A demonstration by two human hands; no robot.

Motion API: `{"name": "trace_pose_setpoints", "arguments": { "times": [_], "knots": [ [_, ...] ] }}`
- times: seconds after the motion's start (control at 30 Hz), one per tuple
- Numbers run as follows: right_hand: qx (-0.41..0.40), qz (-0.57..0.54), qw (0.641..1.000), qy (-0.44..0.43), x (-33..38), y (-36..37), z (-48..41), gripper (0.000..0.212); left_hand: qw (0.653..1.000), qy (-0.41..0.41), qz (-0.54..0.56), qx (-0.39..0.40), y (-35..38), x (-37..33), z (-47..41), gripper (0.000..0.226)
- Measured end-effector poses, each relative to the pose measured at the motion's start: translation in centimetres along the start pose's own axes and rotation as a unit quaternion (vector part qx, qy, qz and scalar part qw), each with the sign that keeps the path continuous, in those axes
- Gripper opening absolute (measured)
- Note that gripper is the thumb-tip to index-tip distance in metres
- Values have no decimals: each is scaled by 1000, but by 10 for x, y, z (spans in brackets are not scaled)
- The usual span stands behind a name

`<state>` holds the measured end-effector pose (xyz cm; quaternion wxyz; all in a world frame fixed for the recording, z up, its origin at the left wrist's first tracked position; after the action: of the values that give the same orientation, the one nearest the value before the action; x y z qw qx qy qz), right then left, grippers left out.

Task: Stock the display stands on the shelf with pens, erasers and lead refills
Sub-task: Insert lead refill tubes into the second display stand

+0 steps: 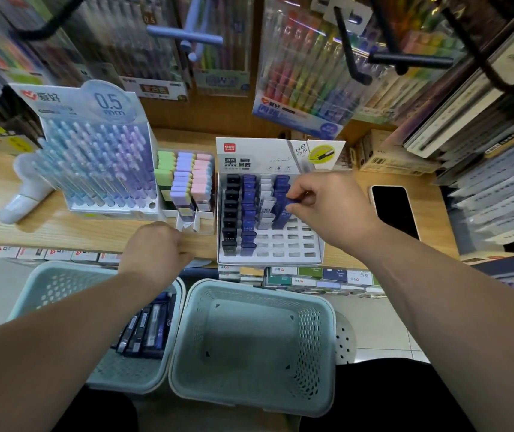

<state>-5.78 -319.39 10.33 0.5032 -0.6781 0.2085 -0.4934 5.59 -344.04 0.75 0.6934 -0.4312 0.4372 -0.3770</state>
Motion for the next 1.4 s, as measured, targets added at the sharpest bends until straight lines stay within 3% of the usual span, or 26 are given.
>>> {"name": "trace_pose_setpoints", "arguments": {
  "times": [0.27,0.47,0.6,0.7,0.77,0.9,0.97,1.1,1.23,1.3,1.4],
  "knots": [
    [27,62,996,-50,9,14,3,11,1000,-2,29,1,2,3,1,29],
    [30,93,995,-30,11,15,1,23,999,9,38,11,2,3,1,32],
    [7,134,990,-34,21,6,1,15,997,34,56,32,2,7,6,39],
    [-58,126,987,-87,50,-3,13,17,996,56,41,57,-1,13,18,44],
    [-57,109,982,-143,82,3,26,19,996,56,44,52,-8,24,29,41],
    [-5,111,968,-227,132,41,49,19,995,-22,86,51,-26,71,48,35],
    [35,109,964,-240,146,63,58,18,987,-83,120,62,-32,101,62,45],
    [212,124,958,-151,139,131,70,28,976,-140,112,121,-28,141,89,64],
    [411,128,902,-23,111,203,100,65,968,-174,109,144,-16,173,104,62],
    [424,85,901,29,106,221,110,67,971,-176,73,146,-4,186,100,58],
    [405,31,909,93,98,243,109,49,961,-197,81,177,28,200,91,59]
  ]
}}
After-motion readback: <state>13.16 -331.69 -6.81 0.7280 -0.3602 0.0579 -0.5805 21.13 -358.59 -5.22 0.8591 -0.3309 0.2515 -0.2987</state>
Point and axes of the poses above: each hand's wrist, its own z-axis away from the middle knuckle, its own y-axis out of the palm, x = y × z, the point moved 8 cm from there along -z, towards the middle knuckle, and after that the axes turned 7 degrees about z, right-handed, at the moved point
